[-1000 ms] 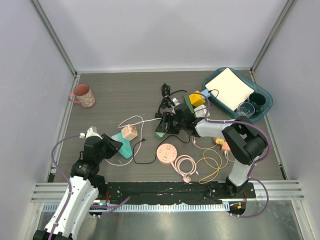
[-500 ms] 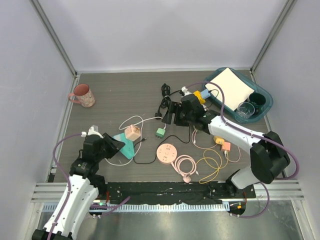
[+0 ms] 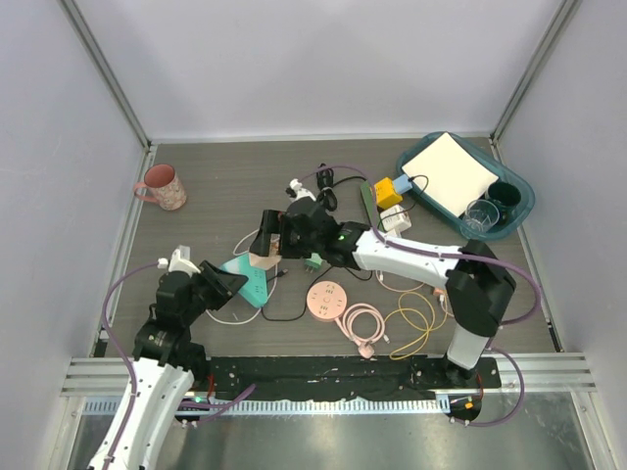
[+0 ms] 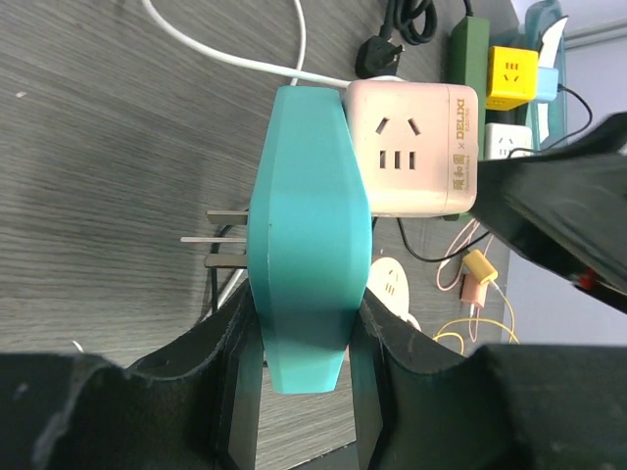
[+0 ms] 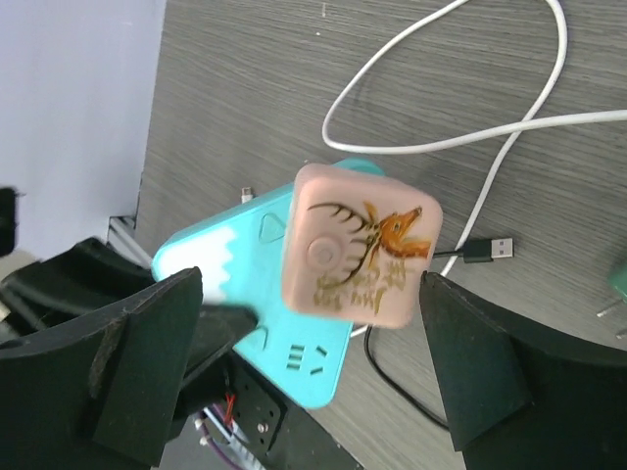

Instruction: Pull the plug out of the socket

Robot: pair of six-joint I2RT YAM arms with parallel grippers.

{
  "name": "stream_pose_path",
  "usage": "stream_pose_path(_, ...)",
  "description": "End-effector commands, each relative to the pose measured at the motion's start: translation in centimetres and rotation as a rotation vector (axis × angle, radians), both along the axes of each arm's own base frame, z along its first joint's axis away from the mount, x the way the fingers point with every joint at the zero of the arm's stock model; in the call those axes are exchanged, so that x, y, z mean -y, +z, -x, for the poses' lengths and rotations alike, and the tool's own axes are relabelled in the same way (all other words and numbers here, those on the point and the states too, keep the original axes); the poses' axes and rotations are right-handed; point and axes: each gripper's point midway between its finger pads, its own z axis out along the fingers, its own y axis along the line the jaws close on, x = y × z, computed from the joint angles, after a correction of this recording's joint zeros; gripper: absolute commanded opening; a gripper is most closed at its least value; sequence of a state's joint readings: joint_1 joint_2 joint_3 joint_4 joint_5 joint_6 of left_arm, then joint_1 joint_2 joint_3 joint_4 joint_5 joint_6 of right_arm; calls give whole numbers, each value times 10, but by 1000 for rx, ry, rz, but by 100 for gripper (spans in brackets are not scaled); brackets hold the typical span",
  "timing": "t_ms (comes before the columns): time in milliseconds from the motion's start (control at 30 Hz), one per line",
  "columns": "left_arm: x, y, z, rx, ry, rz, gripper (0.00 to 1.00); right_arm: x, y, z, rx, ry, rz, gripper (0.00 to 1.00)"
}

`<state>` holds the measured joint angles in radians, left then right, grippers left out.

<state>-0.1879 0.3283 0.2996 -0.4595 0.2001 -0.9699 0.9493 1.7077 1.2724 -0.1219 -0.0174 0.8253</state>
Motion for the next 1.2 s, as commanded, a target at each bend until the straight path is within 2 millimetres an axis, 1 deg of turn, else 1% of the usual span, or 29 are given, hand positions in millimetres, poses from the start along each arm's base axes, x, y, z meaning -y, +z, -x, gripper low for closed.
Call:
stream_pose_path(0,10,34,-8,144,-36,61,0,-15,-4,-15,-3,-76,2,98)
stream_pose_path(100,9,35,-8,148,-31,62,0,-20,-4,-15,2,-76,1,98)
stream_pose_path(133,9,36,-8,153,-31,59,0,-21,-6,-15,0,-78,5,98)
stream_pose_path(333,9,37,-9,157,-34,61,0,-24,-6,-16,10,-66,2,97)
stream_pose_path(433,10,37,-10,160,-34,66,0,-28,-6,-15,11,-49,-8,94)
stream_pose_path(500,10,36,-11,153,-31,71,0,-31,-8,-15,7,-43,-8,90)
stream_pose_path(633,10,37,-13,151,-24,80,0,-33,-15,-17,-4,-43,7,86)
stream_pose_path(733,10,39,-14,148,-20,80,0,-34,-17,-17,-2,-38,9,80)
stream_pose_path(767,9,39,-15,146,-13,76,0,-34,-15,-17,-1,-34,6,68)
stream_pose_path(833,4,32,-17,116,16,56,0,-33,-13,-18,12,-39,9,49)
stream_pose_path(867,1,30,-17,107,29,44,0,-31,-13,-19,16,-44,10,32)
stream_pose_path(933,-7,22,-18,66,68,10,0,-31,-6,-19,36,-42,2,19)
stream_pose_path(967,-9,20,-18,54,78,-1,0,-29,-5,-21,46,-41,5,9)
stream_pose_path(1033,-14,14,-17,26,100,-24,0,-28,2,-20,60,-39,-13,1)
stream_pose_path(1167,-18,5,-18,-9,125,-42,0,-25,14,-21,78,-47,-52,1)
